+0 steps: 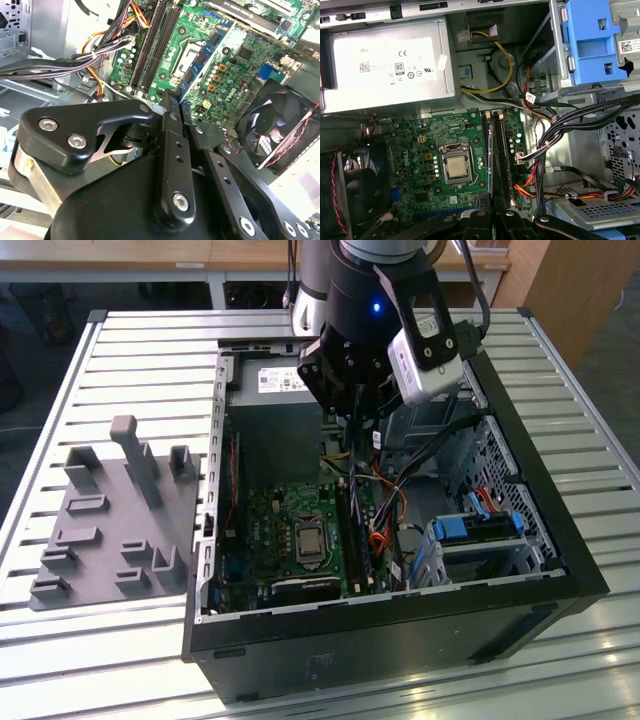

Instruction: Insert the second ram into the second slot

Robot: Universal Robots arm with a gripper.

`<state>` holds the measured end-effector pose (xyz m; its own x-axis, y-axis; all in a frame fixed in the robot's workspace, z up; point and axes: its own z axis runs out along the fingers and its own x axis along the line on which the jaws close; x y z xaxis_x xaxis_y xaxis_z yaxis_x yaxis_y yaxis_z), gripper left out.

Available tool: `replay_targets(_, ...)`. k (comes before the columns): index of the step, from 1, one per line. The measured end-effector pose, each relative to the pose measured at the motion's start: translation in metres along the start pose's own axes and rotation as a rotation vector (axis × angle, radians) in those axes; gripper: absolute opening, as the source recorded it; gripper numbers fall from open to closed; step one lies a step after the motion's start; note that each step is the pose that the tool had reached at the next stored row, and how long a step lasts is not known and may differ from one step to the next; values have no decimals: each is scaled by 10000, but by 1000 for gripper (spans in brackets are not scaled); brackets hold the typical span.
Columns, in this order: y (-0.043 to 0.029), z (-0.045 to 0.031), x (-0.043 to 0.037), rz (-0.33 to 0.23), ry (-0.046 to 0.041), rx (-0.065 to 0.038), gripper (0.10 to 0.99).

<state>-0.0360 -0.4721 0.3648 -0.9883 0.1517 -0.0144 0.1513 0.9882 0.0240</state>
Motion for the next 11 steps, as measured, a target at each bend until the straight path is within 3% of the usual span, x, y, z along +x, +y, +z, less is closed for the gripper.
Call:
replay_targets(6, -2, 16, 0, -54, 2, 1, 137)
replay_targets(11, -2, 23, 0, -411, 10, -5, 137)
